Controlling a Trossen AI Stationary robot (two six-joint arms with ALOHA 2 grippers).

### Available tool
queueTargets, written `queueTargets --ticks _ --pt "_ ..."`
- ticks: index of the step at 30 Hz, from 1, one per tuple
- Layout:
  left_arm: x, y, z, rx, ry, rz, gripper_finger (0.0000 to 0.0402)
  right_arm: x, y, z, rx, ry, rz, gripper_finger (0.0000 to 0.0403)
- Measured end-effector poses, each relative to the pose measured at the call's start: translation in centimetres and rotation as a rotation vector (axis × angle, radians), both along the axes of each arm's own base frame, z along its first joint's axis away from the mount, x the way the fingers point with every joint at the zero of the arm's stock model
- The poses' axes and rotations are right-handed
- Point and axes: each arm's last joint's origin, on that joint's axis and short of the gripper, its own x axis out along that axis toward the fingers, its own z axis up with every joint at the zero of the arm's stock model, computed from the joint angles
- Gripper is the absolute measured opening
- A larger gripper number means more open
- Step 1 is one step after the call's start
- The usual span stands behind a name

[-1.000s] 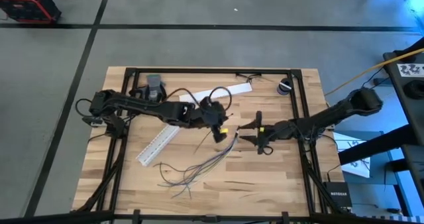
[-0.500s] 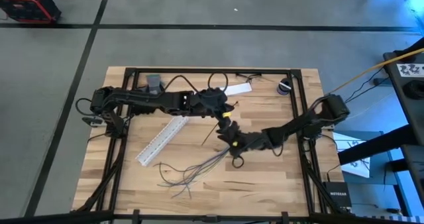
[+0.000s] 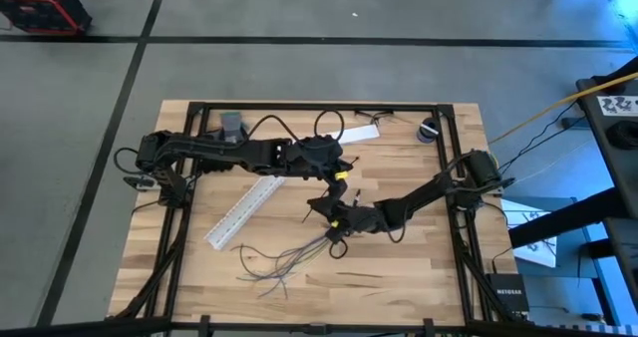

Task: Ziptie cables
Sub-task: Wrap the zip tie on the cables

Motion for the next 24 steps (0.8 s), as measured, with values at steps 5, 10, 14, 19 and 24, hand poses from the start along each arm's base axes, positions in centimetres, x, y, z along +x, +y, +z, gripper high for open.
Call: queueTargets --ticks 5,10,14,19,24 --pt "0.0 -0.2 -0.1 0.008 0.009 -0.011 0.0 0.5 0.1 -0.3 0.007 0.001 -0.01 0.0139" --pt "-0.1 -0.2 -0.1 0.027 0.025 -0.021 0.0 0.4 0.1 -0.4 0.081 -0.026 -0.038 0.0042" --pt "-0.1 -0.3 -0.2 0.056 0.038 -0.038 0.0 0.3 0.9 -0.3 0.187 -0.055 -0.024 0.001" --pt "-0.3 -0.3 -0.6 0.097 0.1 -0.064 0.0 -0.2 2.0 0.0 0.427 -0.092 0.014 0.0003" --pt "-0.6 -0.8 -1.0 0.168 0.159 -0.084 0.0 -1.3 2.1 -0.2 0.755 -0.132 0.055 0.0001"
